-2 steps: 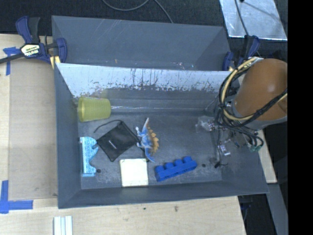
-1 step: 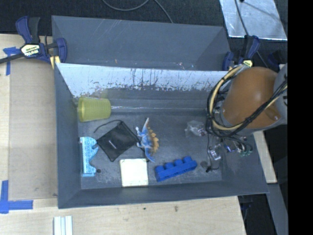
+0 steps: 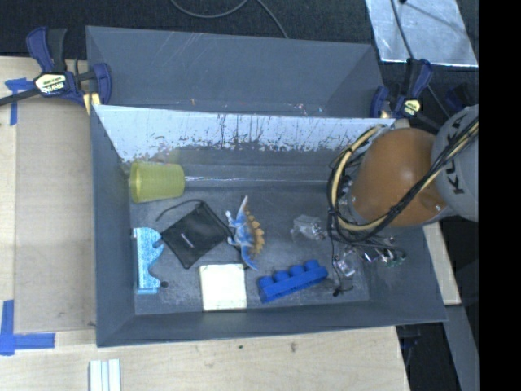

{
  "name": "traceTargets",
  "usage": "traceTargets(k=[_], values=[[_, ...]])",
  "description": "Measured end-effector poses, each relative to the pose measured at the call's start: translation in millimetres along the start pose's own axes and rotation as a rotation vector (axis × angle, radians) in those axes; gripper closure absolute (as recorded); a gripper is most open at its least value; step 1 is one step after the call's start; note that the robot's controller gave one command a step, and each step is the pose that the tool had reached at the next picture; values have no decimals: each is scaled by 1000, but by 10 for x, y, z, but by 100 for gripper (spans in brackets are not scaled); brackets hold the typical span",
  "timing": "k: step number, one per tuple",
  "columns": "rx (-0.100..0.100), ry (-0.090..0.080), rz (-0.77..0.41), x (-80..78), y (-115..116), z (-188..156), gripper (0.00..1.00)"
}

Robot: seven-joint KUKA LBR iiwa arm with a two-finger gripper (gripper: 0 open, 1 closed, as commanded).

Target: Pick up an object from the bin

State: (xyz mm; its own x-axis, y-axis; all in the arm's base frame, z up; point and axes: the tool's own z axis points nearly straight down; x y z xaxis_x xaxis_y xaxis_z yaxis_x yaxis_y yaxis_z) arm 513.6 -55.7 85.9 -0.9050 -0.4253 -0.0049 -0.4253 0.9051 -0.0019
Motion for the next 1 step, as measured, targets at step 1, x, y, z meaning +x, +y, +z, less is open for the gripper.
traceTargets(k=[1], values=[[0, 3, -70, 33, 66, 197, 0]])
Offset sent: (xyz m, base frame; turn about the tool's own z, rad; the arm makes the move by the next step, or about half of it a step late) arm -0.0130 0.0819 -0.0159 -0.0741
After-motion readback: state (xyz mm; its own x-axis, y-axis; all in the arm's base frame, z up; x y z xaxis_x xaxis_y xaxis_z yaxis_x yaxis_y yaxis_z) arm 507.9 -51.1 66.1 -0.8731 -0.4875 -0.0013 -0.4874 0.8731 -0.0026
